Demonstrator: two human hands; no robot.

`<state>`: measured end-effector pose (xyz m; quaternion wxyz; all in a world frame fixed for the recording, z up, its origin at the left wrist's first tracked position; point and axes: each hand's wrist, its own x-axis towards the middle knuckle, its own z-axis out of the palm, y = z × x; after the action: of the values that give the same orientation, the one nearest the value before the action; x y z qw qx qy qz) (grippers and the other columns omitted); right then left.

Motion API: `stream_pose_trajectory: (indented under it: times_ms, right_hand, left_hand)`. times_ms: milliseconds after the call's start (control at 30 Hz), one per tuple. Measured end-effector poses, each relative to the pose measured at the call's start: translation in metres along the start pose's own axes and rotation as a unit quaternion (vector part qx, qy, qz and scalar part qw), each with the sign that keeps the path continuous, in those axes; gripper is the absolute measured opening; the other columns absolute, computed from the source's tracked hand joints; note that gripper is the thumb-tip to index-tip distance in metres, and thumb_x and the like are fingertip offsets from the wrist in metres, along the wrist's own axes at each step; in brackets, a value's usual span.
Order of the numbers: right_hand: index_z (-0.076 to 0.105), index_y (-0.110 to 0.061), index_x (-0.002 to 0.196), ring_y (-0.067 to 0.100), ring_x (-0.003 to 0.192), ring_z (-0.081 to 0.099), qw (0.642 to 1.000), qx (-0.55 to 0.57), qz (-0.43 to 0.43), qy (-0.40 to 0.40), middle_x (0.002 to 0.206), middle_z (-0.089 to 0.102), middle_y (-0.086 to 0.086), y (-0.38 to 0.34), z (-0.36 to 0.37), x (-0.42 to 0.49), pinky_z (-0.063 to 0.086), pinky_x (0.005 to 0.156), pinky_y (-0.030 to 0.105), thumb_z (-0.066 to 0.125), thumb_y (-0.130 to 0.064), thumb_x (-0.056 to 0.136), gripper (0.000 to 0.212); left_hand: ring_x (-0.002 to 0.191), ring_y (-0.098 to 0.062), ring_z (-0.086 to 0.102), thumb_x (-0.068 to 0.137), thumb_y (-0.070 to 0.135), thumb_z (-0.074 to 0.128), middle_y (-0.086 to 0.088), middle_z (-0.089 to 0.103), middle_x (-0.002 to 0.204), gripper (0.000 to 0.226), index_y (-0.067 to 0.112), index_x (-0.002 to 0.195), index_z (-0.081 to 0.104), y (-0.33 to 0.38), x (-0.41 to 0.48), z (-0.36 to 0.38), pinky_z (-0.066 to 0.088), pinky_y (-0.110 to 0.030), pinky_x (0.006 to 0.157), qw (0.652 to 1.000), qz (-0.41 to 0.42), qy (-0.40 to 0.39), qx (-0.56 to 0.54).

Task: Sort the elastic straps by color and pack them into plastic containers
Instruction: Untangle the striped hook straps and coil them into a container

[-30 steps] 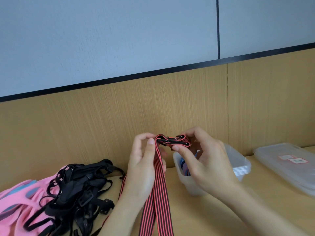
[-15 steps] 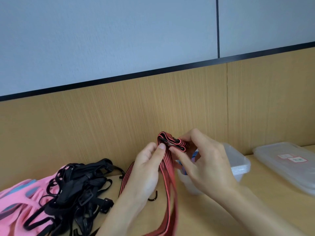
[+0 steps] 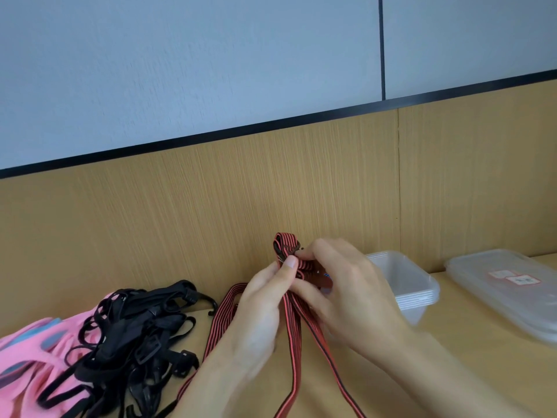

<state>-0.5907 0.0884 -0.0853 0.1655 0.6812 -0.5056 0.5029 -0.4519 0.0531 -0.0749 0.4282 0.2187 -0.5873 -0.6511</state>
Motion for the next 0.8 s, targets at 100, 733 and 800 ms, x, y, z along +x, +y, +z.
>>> stream_pose_trajectory:
  times_ms: [100,733,800]
  right_hand:
    - [0.065,-0.020,0.110,0.013,0.089,0.053,0.998,0.038,0.000,-0.058,0.095,0.061,-0.013,0.0010,-0.0035,-0.0015,0.048,0.079,0.038,0.060,-0.036,0.093,0.023]
    - [0.059,-0.021,0.089,0.006,0.121,0.056,0.990,0.109,0.055,-0.069,0.138,0.054,-0.012,-0.0048,-0.0059,0.0018,0.047,0.080,0.015,0.069,-0.027,0.091,0.011]
    - [0.057,-0.024,0.089,0.003,0.115,0.058,0.991,0.106,0.058,-0.062,0.133,0.053,-0.017,-0.0067,-0.0051,0.0014,0.045,0.080,0.011,0.071,-0.027,0.089,0.014]
  left_hand:
    - [0.112,-0.031,0.070,0.099,0.029,0.047,-0.022,0.071,0.120,0.043,-0.001,0.127,0.063,0.0031,0.0000,-0.0013,0.059,-0.039,0.094,0.999,0.003,-0.005,-0.037]
    - [0.056,-0.013,0.043,0.092,0.030,0.058,0.000,0.050,0.068,0.030,0.007,0.108,0.071,-0.0025,0.0004,-0.0050,0.042,-0.026,0.051,1.000,-0.016,-0.020,-0.016]
    - [0.056,-0.013,0.041,0.094,0.027,0.060,0.000,0.051,0.070,0.020,0.014,0.096,0.075,-0.0020,0.0005,-0.0067,0.040,-0.026,0.051,0.999,-0.016,-0.034,-0.030]
